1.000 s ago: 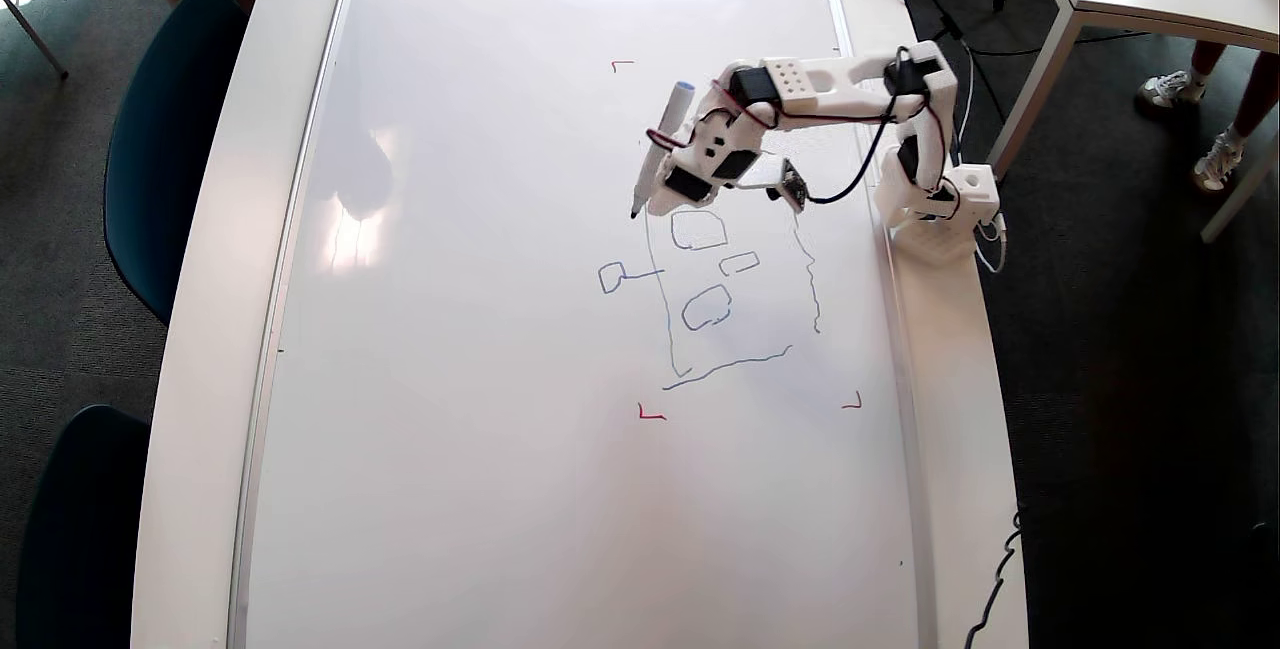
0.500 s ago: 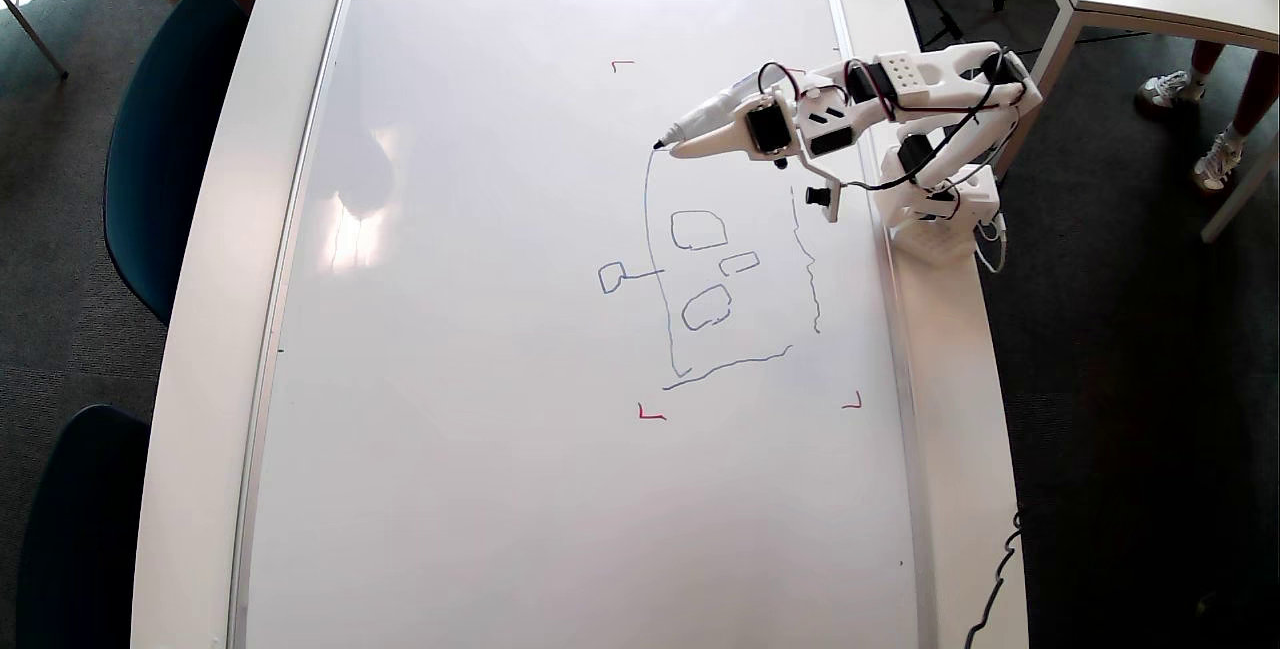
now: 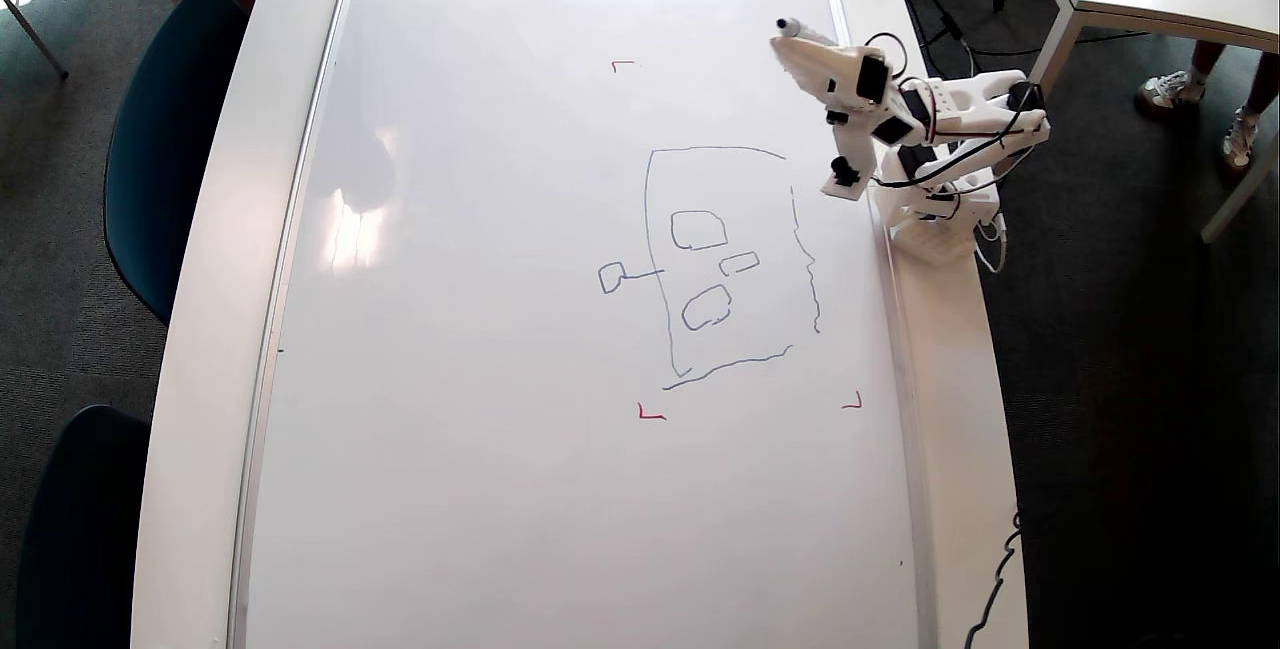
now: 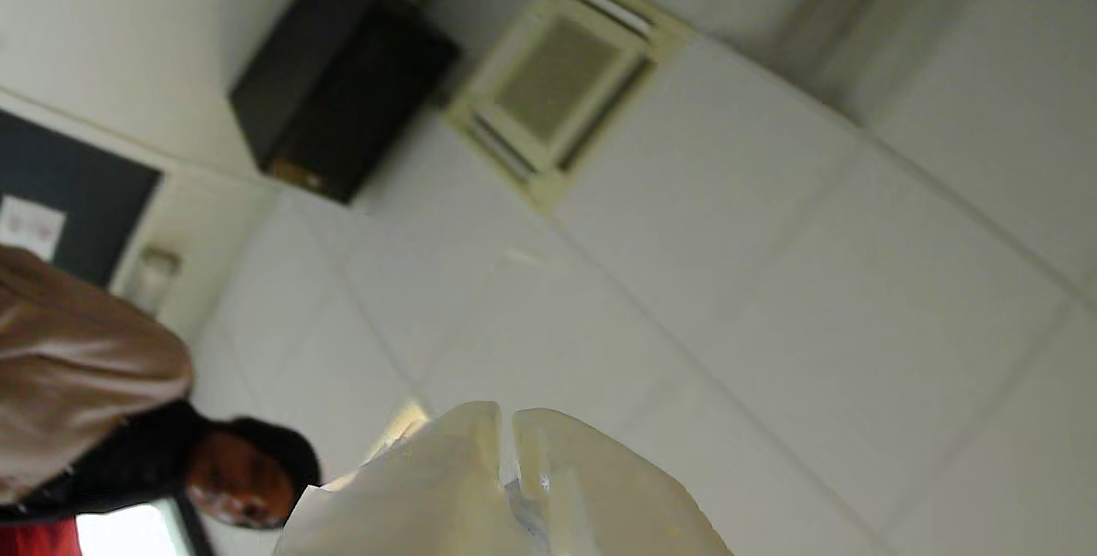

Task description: Draw on a whiteboard a robot head using a pen attached to the gripper

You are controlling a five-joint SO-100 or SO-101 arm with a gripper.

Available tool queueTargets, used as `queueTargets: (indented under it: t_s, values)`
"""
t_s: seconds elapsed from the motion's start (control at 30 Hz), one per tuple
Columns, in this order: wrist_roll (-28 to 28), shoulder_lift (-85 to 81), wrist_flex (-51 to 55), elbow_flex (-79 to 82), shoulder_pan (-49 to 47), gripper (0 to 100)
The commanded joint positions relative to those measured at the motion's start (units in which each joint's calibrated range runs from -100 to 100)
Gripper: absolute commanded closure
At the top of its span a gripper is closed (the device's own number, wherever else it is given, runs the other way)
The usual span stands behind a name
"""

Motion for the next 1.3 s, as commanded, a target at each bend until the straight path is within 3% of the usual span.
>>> queueTargets:
  t_s: [0.0, 0.33, 0.6, 0.8, 1.03, 1.27]
  values:
    - [0.3, -7.2, -13.1, 5.4, 0.1, 99]
    - [0.0, -29.8, -16.4, 13.2, -0.1, 99]
    - [0.0, -30.5, -39.4, 14.5, -8.3, 99]
    - [0.0, -30.5, -52.5, 17.3, -8.5, 99]
    - [0.0, -30.5, -55.6, 17.2, 3.0, 99]
    - [0.0, -30.6, -55.6, 17.2, 6.5, 99]
